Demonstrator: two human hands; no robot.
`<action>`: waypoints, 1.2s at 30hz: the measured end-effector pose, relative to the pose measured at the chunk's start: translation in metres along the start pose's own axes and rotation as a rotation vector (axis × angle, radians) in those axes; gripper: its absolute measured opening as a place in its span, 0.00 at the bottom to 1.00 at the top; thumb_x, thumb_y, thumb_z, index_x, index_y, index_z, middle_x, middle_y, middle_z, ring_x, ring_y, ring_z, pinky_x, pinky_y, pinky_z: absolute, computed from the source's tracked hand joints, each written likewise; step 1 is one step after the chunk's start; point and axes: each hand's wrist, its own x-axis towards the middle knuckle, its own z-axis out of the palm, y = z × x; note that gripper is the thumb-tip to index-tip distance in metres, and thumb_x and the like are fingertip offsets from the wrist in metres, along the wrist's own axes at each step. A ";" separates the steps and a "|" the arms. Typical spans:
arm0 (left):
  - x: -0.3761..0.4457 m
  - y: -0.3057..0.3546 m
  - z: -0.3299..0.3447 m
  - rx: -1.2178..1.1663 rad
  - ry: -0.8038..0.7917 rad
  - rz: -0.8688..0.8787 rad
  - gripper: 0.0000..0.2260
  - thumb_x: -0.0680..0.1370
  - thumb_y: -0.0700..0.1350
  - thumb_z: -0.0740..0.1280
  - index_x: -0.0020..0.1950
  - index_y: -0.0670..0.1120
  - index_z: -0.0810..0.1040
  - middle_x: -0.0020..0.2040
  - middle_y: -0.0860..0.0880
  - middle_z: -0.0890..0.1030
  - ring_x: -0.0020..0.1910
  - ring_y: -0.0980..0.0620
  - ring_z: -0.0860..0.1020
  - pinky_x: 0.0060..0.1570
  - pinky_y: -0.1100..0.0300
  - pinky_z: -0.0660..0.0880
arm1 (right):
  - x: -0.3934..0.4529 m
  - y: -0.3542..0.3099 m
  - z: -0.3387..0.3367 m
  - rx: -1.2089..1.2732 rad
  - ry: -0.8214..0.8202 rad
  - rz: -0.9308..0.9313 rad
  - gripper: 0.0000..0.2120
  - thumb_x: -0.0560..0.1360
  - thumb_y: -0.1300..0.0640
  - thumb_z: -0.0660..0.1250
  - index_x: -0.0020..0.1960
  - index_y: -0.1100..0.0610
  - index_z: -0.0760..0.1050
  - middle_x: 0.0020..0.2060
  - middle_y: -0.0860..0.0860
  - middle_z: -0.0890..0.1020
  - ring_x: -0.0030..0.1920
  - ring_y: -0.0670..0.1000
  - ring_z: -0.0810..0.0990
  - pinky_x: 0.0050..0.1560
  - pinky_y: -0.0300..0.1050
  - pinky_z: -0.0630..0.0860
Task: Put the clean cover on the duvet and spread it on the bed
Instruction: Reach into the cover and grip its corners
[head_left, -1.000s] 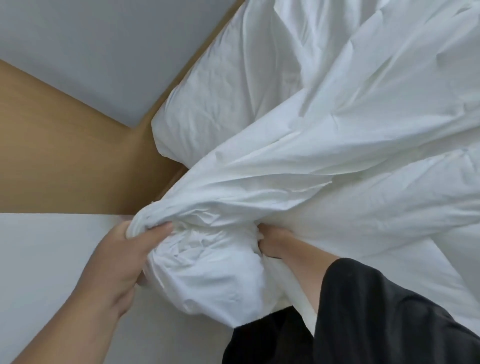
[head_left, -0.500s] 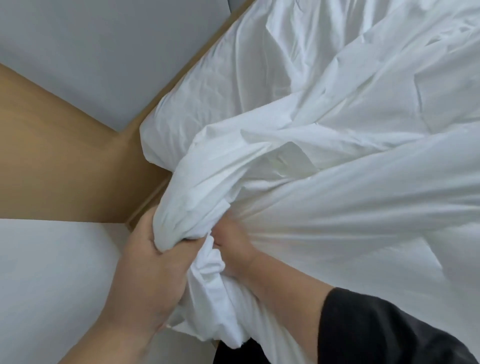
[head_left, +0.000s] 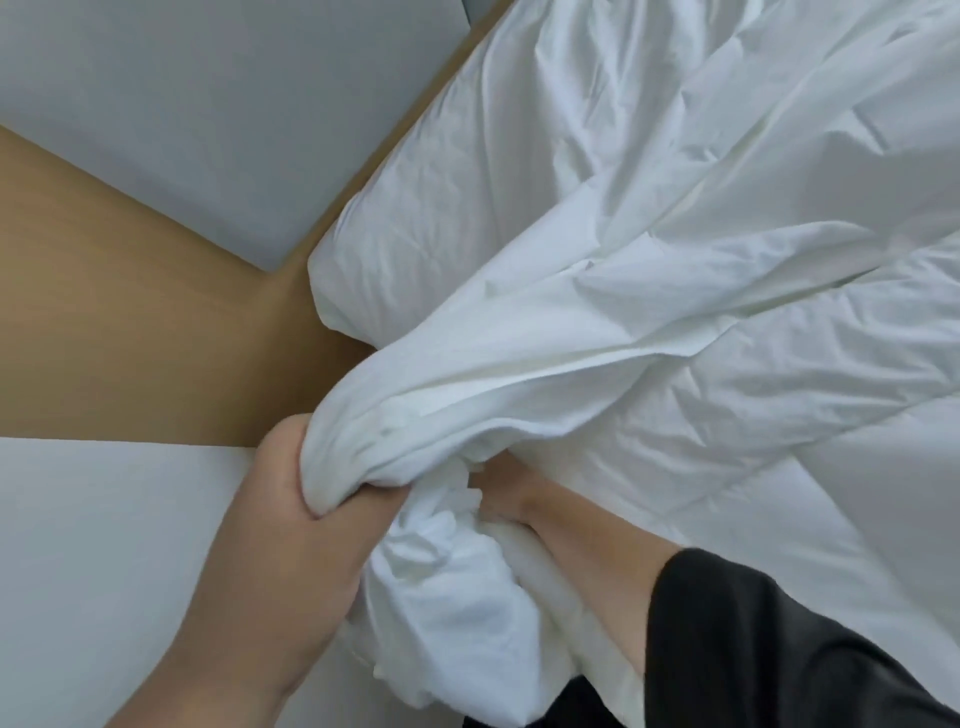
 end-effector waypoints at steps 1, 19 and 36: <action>-0.004 0.005 0.004 0.012 -0.027 -0.007 0.21 0.64 0.66 0.73 0.55 0.68 0.75 0.48 0.64 0.83 0.41 0.63 0.82 0.34 0.59 0.76 | -0.026 -0.006 0.000 0.264 0.027 -0.034 0.19 0.77 0.59 0.67 0.67 0.54 0.74 0.61 0.53 0.80 0.62 0.56 0.79 0.57 0.39 0.77; -0.019 -0.019 0.066 -0.063 -0.941 -0.088 0.24 0.74 0.35 0.64 0.64 0.56 0.79 0.59 0.58 0.83 0.59 0.58 0.81 0.64 0.58 0.76 | -0.265 -0.011 -0.056 0.974 0.599 -0.032 0.26 0.61 0.67 0.66 0.58 0.57 0.82 0.51 0.63 0.85 0.50 0.66 0.86 0.43 0.57 0.83; 0.183 -0.229 0.085 -0.175 -0.736 -0.752 0.22 0.74 0.61 0.72 0.60 0.47 0.83 0.53 0.46 0.86 0.52 0.43 0.84 0.53 0.49 0.80 | -0.227 0.047 -0.017 0.507 1.168 0.823 0.11 0.68 0.63 0.65 0.50 0.59 0.79 0.38 0.59 0.84 0.39 0.61 0.82 0.37 0.49 0.77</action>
